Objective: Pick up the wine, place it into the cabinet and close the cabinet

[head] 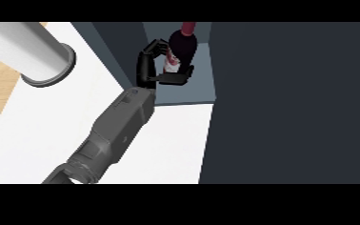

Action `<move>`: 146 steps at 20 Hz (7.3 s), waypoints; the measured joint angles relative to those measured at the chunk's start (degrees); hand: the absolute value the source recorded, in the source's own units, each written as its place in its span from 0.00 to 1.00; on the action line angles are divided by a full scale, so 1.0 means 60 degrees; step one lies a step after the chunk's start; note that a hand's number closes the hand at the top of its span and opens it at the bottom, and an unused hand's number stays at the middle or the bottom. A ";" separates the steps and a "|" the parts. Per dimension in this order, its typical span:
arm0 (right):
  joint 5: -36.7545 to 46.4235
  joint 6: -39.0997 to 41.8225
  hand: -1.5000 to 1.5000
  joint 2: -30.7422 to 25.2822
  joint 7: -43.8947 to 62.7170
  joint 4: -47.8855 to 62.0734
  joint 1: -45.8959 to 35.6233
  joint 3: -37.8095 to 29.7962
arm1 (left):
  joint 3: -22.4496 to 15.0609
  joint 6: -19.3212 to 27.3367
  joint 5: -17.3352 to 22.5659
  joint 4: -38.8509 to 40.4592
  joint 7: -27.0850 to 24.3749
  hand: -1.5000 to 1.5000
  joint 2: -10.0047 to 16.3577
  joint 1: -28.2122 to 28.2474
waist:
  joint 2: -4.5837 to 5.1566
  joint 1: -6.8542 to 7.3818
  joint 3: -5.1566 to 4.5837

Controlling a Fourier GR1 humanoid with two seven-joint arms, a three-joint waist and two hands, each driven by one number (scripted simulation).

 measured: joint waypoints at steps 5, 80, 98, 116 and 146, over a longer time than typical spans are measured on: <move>0.0009 -0.0008 0.00 0.0094 -0.0085 0.0022 -0.0011 0.0179 | 0.0388 -0.0154 0.0061 0.0869 -0.0227 1.00 0.0034 -0.0652 | 0.0043 -0.0093 -0.0002; -0.0845 0.0729 0.00 0.0800 -0.0971 0.0412 0.0032 0.0275 | 0.0535 -0.0256 0.2194 0.1644 0.0260 1.00 -0.0006 -0.0298 | 0.0310 -0.1266 -0.0024; -0.1014 0.0940 0.00 0.0632 -0.1184 0.0437 0.0313 -0.0166 | 0.0789 0.0255 0.2566 0.2324 0.1283 1.00 0.0025 -0.1795 | 0.0409 -0.1044 -0.0008; -0.1064 0.1031 0.00 0.0636 -0.1247 0.0435 0.0314 -0.0200 | -0.0751 0.2433 0.0857 0.3134 0.1602 1.00 0.0813 -0.1800 | 0.0509 -0.1142 -0.0001; -0.1040 0.0944 0.00 0.0726 -0.1221 0.0431 0.0215 0.0142 | -0.1122 0.0476 0.0423 0.2709 0.1844 0.00 0.0750 -0.1611 | 0.0490 -0.0978 -0.0120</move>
